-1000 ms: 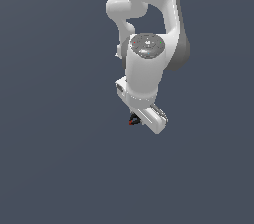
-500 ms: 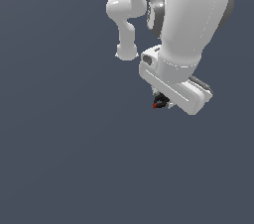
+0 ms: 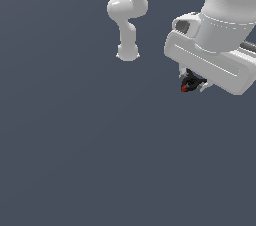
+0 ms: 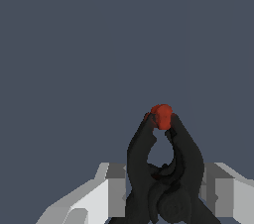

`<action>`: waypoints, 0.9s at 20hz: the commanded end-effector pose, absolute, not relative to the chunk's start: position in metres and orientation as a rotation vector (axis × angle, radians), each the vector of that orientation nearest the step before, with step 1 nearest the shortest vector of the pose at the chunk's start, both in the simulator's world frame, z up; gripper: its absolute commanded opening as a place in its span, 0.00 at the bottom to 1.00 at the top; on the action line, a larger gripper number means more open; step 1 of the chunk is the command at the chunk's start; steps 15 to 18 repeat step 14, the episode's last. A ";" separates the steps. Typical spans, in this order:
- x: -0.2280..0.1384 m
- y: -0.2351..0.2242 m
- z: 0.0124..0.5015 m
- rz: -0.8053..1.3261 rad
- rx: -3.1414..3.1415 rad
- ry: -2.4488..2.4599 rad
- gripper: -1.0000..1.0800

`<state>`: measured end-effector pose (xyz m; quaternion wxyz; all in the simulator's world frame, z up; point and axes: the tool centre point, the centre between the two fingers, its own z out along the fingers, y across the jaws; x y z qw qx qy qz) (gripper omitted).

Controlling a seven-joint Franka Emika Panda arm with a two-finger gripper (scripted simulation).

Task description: Pick up the object and move it to a goal position.

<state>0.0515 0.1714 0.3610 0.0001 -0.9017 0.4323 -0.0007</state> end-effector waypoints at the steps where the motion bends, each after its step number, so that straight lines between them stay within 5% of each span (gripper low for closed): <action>1: 0.051 0.180 0.373 -0.001 -2.833 1.360 0.00; 18: 0.053 0.195 0.391 0.000 -2.833 1.359 0.00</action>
